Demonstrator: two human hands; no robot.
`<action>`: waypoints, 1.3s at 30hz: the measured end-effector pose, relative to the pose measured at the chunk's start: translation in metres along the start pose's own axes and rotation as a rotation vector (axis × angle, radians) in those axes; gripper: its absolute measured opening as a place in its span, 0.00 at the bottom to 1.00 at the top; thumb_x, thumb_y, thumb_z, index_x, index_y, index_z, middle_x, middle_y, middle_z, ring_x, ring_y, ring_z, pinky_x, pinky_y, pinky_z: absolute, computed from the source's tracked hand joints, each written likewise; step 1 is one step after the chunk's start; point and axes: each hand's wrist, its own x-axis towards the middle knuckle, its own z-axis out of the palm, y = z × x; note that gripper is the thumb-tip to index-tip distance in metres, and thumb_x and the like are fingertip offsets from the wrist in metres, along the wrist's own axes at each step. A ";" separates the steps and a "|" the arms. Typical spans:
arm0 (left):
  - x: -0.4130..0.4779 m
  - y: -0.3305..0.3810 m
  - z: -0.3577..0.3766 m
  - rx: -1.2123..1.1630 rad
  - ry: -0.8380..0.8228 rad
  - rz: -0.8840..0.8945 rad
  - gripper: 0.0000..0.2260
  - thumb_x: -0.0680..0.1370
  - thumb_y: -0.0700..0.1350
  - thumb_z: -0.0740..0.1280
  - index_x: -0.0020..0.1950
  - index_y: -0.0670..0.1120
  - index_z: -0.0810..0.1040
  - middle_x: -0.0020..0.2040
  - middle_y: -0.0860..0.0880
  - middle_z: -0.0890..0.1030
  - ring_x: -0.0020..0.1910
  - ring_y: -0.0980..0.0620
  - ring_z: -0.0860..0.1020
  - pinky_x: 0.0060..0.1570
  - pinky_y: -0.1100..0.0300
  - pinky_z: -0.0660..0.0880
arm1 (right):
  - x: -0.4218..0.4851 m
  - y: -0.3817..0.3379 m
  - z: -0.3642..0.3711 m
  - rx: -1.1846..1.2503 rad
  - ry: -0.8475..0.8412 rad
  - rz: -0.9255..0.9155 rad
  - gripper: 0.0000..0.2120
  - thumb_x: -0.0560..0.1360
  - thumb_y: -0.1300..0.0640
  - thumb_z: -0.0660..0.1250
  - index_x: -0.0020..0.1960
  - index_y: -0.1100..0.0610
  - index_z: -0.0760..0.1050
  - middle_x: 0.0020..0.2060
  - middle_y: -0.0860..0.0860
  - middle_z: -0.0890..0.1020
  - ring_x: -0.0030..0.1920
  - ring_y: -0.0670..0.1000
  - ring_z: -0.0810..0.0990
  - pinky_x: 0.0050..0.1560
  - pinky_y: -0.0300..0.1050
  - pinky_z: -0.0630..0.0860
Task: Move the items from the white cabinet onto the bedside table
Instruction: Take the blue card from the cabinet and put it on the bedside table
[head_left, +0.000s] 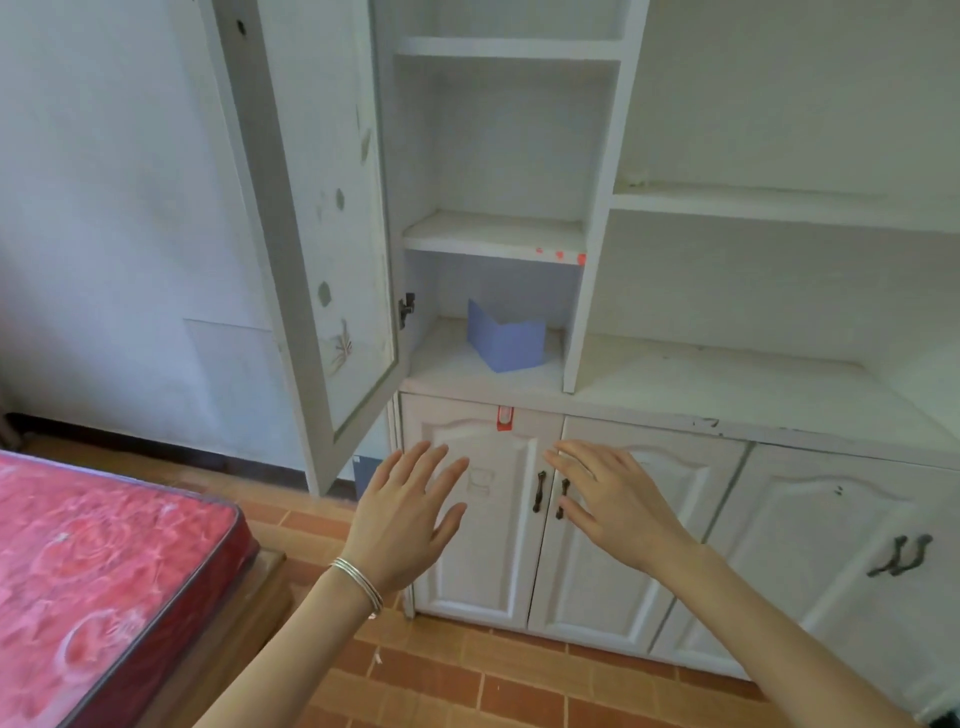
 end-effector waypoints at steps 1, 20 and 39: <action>0.011 -0.002 0.007 0.003 -0.004 -0.004 0.22 0.77 0.56 0.54 0.65 0.48 0.76 0.61 0.45 0.78 0.62 0.44 0.75 0.61 0.45 0.70 | 0.006 0.010 0.009 -0.002 -0.007 -0.005 0.21 0.73 0.49 0.57 0.62 0.56 0.74 0.58 0.52 0.78 0.58 0.50 0.73 0.58 0.45 0.68; 0.245 -0.060 0.111 0.042 0.026 -0.089 0.24 0.79 0.57 0.50 0.64 0.47 0.76 0.61 0.44 0.78 0.61 0.41 0.75 0.60 0.49 0.65 | 0.176 0.197 0.130 0.049 -0.023 -0.072 0.21 0.71 0.54 0.67 0.63 0.57 0.73 0.58 0.54 0.78 0.56 0.55 0.77 0.56 0.48 0.73; 0.365 -0.166 0.189 -0.026 0.061 -0.069 0.21 0.75 0.54 0.56 0.62 0.46 0.77 0.59 0.44 0.79 0.58 0.42 0.77 0.53 0.49 0.75 | 0.340 0.262 0.235 -0.070 -0.186 -0.028 0.24 0.56 0.57 0.80 0.50 0.59 0.80 0.46 0.55 0.83 0.44 0.56 0.82 0.43 0.44 0.77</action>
